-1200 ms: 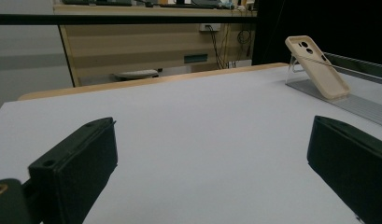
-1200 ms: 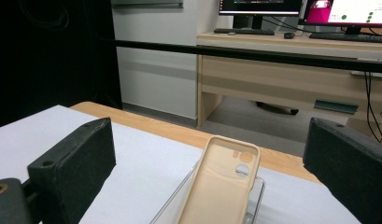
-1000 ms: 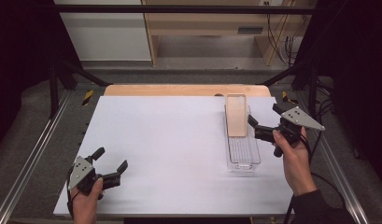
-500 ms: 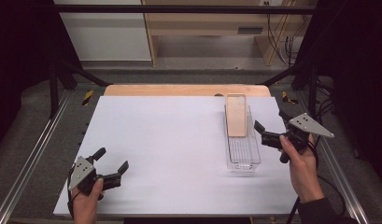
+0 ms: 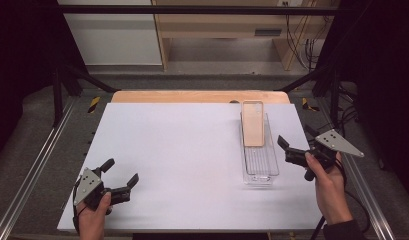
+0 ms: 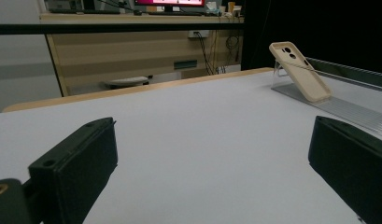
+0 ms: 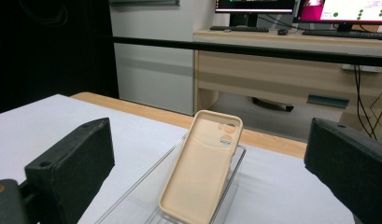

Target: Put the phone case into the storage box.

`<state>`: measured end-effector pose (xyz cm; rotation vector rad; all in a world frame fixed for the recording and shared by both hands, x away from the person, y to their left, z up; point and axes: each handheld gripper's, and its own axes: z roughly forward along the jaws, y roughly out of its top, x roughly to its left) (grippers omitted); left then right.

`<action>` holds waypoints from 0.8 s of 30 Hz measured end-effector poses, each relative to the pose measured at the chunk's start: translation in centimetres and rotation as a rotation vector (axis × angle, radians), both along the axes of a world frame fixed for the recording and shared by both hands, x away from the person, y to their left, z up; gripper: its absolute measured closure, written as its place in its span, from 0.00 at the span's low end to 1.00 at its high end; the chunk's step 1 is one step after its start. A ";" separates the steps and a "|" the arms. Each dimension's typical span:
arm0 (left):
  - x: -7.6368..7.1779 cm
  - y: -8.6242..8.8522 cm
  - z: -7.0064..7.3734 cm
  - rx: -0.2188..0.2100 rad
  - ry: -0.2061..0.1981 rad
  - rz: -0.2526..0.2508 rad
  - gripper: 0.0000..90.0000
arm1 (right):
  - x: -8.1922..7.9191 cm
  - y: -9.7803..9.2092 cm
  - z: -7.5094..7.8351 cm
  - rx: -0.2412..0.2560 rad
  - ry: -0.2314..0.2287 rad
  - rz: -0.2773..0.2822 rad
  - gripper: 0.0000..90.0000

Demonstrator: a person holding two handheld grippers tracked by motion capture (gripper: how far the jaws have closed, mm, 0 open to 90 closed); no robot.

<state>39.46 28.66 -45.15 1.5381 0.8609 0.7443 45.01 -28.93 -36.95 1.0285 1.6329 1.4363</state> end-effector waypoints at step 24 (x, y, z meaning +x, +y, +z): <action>-0.8 -0.6 0.1 -0.006 -0.014 -0.015 0.02 | -3.2 -1.6 -3.3 0.033 0.000 0.001 0.02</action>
